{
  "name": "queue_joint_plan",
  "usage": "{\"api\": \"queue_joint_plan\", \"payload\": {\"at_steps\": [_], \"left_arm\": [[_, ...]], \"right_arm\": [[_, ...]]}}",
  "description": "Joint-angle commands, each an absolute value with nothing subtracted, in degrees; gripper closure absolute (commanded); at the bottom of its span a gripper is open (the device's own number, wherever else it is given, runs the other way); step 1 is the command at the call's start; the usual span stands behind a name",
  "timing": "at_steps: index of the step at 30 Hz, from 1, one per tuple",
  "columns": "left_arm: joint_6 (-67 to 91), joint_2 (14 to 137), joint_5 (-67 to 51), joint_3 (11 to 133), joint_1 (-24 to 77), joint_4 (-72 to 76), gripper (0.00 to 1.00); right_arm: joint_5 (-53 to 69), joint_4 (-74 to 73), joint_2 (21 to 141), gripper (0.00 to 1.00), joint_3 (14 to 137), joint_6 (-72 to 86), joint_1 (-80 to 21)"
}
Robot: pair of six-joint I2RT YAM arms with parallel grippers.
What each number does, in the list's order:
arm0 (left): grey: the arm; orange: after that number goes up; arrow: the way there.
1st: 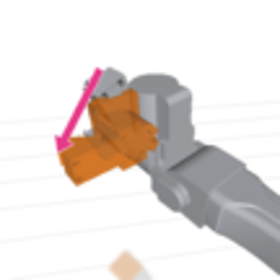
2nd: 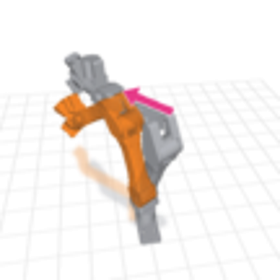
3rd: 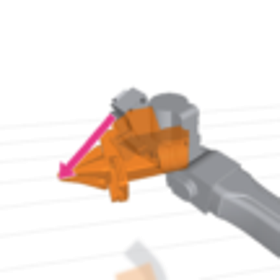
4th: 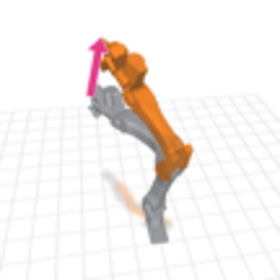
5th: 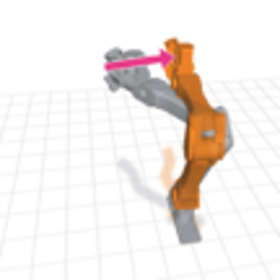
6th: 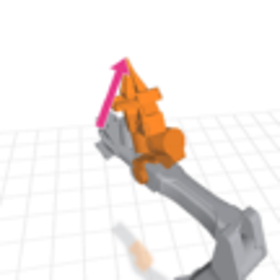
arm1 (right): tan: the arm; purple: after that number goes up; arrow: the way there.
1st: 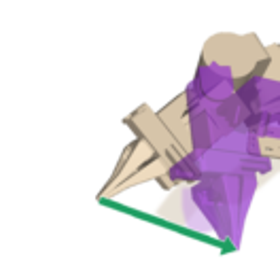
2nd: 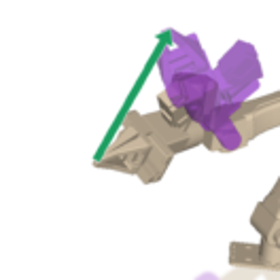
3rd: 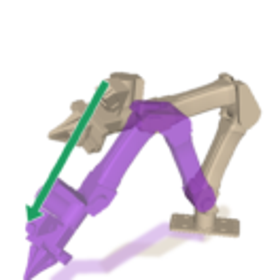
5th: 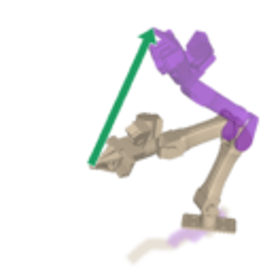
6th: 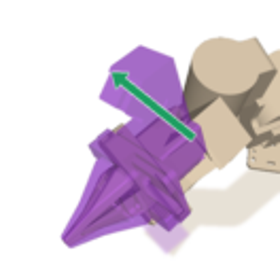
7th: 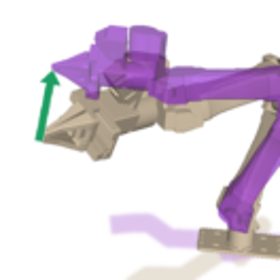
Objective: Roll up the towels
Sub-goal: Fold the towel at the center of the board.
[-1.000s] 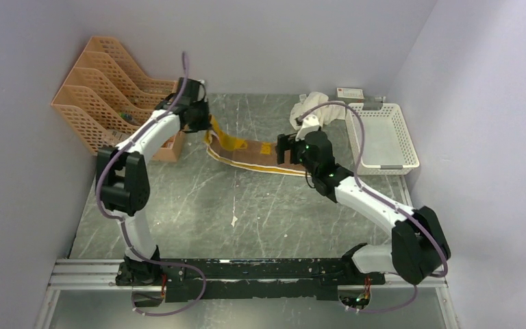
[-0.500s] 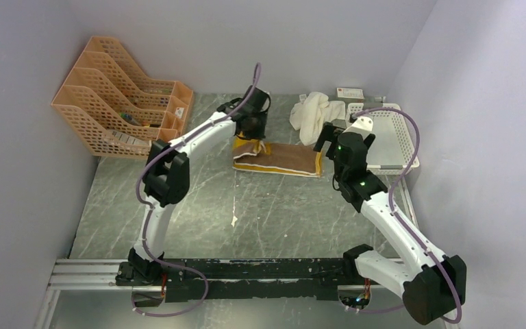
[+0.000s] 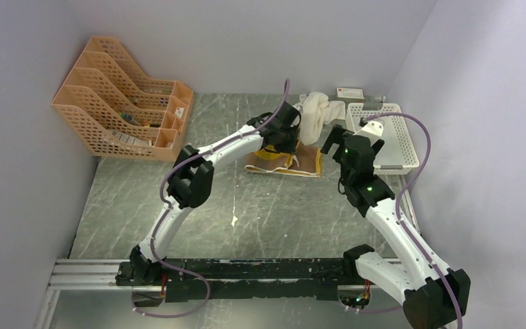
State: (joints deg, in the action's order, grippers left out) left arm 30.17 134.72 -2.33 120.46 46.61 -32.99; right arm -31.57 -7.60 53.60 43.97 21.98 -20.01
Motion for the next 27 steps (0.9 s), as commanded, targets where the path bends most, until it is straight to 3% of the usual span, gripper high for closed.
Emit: {"api": "queue_joint_plan", "payload": {"at_steps": [1, 13, 27], "left_arm": [[35.04, 137.15, -8.33, 122.58, 47.83, -25.58, 0.93], [42.14, 139.49, -9.97, 120.84, 49.62, -14.88, 0.93], [40.67, 140.85, -9.53, 121.50, 49.53, -16.65, 0.93]], "right_arm": [[-33.03, -8.98, 51.95, 0.00, 43.81, 22.70, -19.43], [-32.38, -9.32, 51.25, 0.00, 43.44, 22.99, -19.35], [-32.25, -8.90, 52.08, 0.00, 43.37, 22.74, -19.31]]}}
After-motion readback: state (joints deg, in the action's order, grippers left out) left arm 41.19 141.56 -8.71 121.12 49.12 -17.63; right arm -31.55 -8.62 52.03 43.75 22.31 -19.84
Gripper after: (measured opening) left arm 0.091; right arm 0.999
